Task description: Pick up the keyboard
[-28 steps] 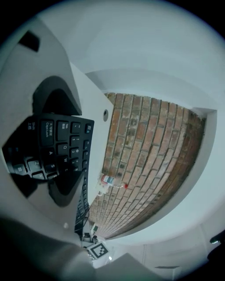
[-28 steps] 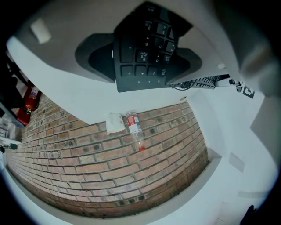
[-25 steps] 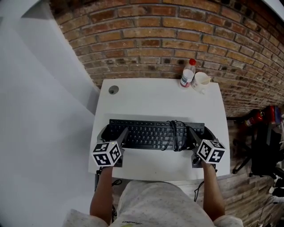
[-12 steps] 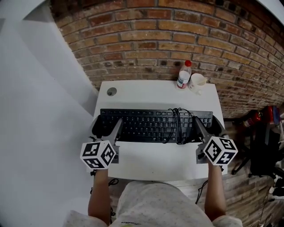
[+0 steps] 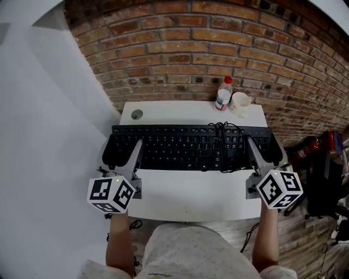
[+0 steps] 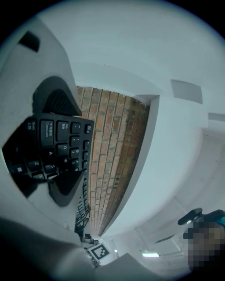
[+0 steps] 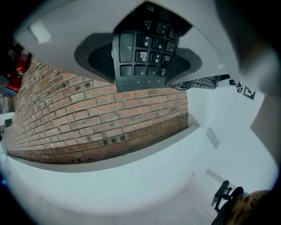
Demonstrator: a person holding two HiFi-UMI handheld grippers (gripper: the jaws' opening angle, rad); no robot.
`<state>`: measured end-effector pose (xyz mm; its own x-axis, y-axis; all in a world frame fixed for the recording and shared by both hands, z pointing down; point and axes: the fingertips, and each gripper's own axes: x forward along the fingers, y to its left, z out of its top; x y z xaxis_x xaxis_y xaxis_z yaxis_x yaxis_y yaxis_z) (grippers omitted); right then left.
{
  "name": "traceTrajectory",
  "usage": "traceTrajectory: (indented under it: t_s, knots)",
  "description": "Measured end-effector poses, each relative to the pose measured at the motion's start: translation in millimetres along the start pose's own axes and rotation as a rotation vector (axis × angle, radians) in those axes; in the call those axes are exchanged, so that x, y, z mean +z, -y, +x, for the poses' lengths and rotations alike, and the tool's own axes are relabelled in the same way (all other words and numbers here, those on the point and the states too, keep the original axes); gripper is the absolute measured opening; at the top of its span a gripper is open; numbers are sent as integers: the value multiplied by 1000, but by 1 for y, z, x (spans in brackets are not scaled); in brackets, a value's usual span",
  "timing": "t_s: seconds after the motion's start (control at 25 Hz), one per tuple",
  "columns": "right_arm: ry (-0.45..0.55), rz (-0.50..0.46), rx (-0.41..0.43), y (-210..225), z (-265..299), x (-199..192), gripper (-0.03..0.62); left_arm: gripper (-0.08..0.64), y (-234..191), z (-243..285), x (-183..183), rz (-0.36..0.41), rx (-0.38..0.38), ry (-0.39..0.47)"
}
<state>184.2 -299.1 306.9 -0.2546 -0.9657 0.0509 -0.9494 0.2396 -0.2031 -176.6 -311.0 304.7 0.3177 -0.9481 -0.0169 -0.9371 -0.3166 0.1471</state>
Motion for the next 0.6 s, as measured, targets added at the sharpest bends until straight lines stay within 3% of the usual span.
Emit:
traceTrajectory:
  t_s: [0.32,0.6]
  knots:
    - [73,-31,21,-17,-10,28,370,388,1,-15,29,19,1,73]
    - [78,-47,21,-22,-14,31,370,388,-1,-22,29,9,-2,85]
